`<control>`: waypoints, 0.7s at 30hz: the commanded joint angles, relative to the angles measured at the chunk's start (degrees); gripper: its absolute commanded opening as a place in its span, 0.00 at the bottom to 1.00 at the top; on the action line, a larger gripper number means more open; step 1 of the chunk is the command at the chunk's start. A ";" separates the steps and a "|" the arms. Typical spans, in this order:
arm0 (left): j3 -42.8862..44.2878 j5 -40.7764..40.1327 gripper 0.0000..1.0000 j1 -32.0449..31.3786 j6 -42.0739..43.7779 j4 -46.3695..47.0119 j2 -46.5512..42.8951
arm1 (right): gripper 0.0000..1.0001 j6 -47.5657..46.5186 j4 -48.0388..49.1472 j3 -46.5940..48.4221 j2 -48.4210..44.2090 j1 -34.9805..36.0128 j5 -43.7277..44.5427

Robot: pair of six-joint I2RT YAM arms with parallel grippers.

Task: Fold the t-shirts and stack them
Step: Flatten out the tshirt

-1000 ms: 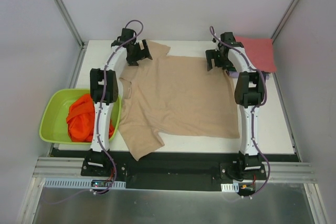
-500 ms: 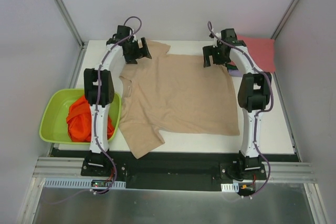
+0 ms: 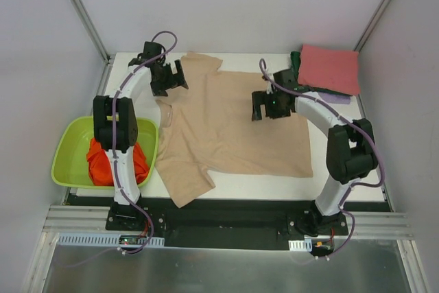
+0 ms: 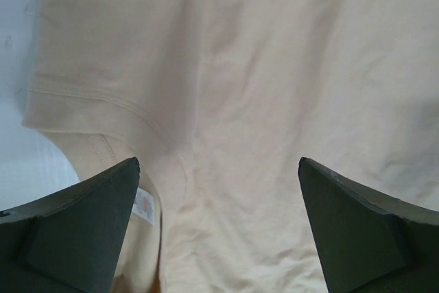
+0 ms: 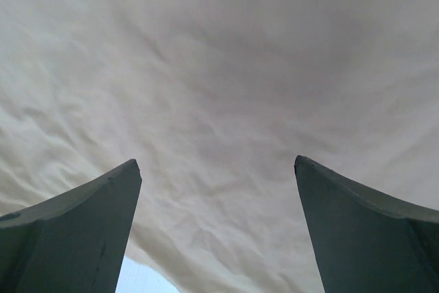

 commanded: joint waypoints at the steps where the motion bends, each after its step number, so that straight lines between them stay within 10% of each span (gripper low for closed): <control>1: 2.86 -4.36 0.99 1.65 -0.24 -0.21 5.37 | 0.96 4.99 2.60 -8.36 -3.23 0.97 0.97; 21: 19.91 -2.08 0.99 5.43 -0.50 -4.87 22.16 | 0.96 3.15 -2.58 -6.37 7.57 -8.61 -2.61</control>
